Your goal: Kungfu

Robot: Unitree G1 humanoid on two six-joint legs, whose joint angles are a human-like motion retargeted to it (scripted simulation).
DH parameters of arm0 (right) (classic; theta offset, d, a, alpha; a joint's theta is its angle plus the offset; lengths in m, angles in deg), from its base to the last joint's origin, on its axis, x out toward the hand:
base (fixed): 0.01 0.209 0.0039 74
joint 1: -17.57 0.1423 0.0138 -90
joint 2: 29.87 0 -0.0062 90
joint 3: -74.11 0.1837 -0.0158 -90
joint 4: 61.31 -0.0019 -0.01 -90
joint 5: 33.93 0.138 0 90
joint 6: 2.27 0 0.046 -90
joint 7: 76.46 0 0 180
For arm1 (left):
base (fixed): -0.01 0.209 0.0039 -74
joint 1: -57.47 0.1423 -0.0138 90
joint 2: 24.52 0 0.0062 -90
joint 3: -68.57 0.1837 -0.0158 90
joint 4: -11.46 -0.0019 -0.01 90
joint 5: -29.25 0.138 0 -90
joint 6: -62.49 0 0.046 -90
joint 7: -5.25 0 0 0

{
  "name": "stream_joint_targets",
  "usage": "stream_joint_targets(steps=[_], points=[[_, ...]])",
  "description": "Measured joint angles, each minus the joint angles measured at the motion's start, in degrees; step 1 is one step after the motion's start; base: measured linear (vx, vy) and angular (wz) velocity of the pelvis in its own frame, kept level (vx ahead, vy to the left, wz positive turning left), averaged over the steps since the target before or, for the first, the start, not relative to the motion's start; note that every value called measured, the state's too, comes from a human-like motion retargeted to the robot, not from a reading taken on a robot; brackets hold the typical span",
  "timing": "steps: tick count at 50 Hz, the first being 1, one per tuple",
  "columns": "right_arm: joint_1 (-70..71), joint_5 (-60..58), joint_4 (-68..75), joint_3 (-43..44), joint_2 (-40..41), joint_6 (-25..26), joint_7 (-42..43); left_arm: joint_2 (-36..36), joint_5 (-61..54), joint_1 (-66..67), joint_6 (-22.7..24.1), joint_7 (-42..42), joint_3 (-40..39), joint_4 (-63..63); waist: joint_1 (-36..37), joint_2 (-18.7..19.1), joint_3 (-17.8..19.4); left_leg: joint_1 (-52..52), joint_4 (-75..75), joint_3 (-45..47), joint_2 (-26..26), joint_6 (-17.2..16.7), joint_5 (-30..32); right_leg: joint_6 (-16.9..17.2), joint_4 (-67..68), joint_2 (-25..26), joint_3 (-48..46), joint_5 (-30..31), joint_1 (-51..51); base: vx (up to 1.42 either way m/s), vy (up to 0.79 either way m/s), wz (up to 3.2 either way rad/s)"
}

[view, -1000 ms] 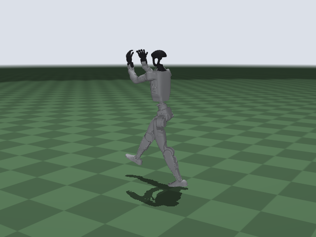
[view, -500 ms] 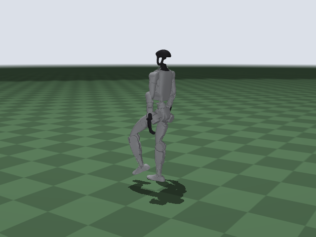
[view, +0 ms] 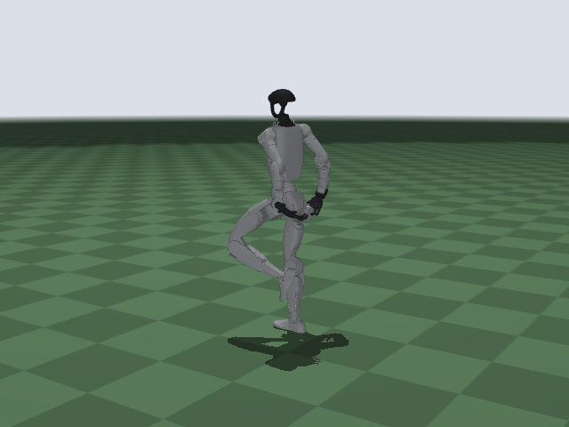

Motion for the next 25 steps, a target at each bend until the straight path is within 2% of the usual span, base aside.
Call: stream_joint_targets(steps=[2,5,7,10,12,15,20,25], points=[[-0.04,-1.64,-0.22,0.53,-0.13,-1.67,1.14,0.59,1.74,-2.0,-1.21,-0.11,-1.37,-1.53,-1.91,0.84,-2.48,2.32,5.04,1.57,-3.82,-2.15,-0.19,1.08,-0.38,-1.75,-0.99,-0.51,-1.68,0.15,0.04,0.79],[0.17,-5.01,1.2,1.21,-0.24,-3.28,2.52,0.19,6.7,-7.11,-6.19,4.41,-5.01,-5.23,-4.93,1.29,-5.71,4.91,8.05,4.1,-8.73,-3.34,-0.28,1.77,-0.48,-4.16,-1.68,-1.47,-4.16,0.1,-0.02,1.05],[0.37,-6.35,2.95,1.6,0.2,-1.75,4.54,-1.45,11.13,-12.35,-11.18,11.67,-8.27,-7.84,-6.67,1.26,-7.06,5.85,7.25,4.75,-10.73,-3.34,-0.24,2.57,-0.2,-5.51,-2.58,-2.14,-5.39,0.16,-0.08,1.14],[0.56,-6.79,5.85,2.86,1.38,-0.73,8.01,-5.51,15.09,-21.77,-21.04,24.33,-12.2,-9.66,-6.9,0.36,-7.77,6.58,3.15,4.71,-12.59,-3.34,-0.53,4.42,0.18,-7.16,-4.85,-2.9,-6.08,0.14,-0.1,0.63],[0.4,-6.26,7.23,4.13,1.42,-1.39,10.37,-7.88,13.45,-28.2,-24.13,30.55,-14.85,-8.18,-6.3,-0.27,-7.72,6.48,-0.71,3.9,-13.28,-3.23,-1.65,5.71,0.2,-7.56,-5.77,-3.23,-5.59,0.13,-0.1,0.23],[1.21,-3.96,9.06,6.21,0.24,-3.17,14.62,-10.5,3.48,-38.61,-22.09,36.14,-16.05,-3.29,-5.57,0.23,-6.85,5.52,-6.21,2.02,-12.67,-1.67,-3.33,7.49,-0.05,-6.9,-6.41,-3.48,-4.22,0.13,-0.04,-0.03],[7.89,4.09,11.32,8.2,-6.49,-1.39,18.16,-12.34,-12.89,-56.41,-18.51,35.39,-12.96,8.34,-2.77,2.75,-3.77,3.91,-16.07,0.92,-7.48,2.09,-4.19,9.49,-0.32,-4.41,-4.47,-3.01,-0.93,0.16,0.07,-0.9],[17.9,10.25,8.09,9.68,-14.46,-0.33,21.82,-12.47,-26.87,-68.53,-16.13,36.24,-7.82,21.87,0.11,5.24,-1.27,-0.33,-28.91,-0.95,-3.32,6.89,-4.2,10.66,0.02,-2.99,1.07,-2.44,1.14,0.15,0.22,-1.67]])
